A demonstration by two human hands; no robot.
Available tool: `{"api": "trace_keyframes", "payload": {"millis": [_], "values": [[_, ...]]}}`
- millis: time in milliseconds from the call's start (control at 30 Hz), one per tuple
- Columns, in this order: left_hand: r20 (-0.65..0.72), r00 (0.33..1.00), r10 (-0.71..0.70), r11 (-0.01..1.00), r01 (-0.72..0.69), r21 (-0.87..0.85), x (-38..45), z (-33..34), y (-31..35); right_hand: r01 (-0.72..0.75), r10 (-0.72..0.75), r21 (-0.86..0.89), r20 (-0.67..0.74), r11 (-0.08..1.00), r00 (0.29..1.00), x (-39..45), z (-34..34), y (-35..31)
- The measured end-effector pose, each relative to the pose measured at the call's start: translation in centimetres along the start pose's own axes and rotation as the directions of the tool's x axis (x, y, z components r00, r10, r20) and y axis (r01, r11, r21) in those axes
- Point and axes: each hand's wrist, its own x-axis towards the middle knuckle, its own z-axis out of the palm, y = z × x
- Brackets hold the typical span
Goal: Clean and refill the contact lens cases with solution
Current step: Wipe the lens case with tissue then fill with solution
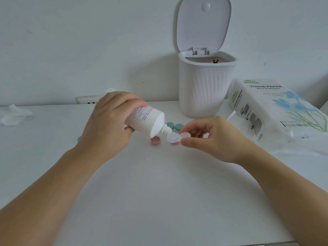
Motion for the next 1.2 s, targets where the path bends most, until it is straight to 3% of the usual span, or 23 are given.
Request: {"api": "trace_keyframes", "payload": {"millis": [867,1200], "values": [[-0.045,0.998,0.037,0.999,-0.036,0.029,0.1,-0.1,0.2,-0.008,0.008,0.016,-0.003,1.0,1.0,-0.1,0.0,-0.5],[0.002,0.985,-0.17,0.971,0.168,-0.168,0.0,-0.6,1.1,0.017,-0.016,0.056,-0.019,0.998,1.0,-0.1,0.0,-0.7]]}}
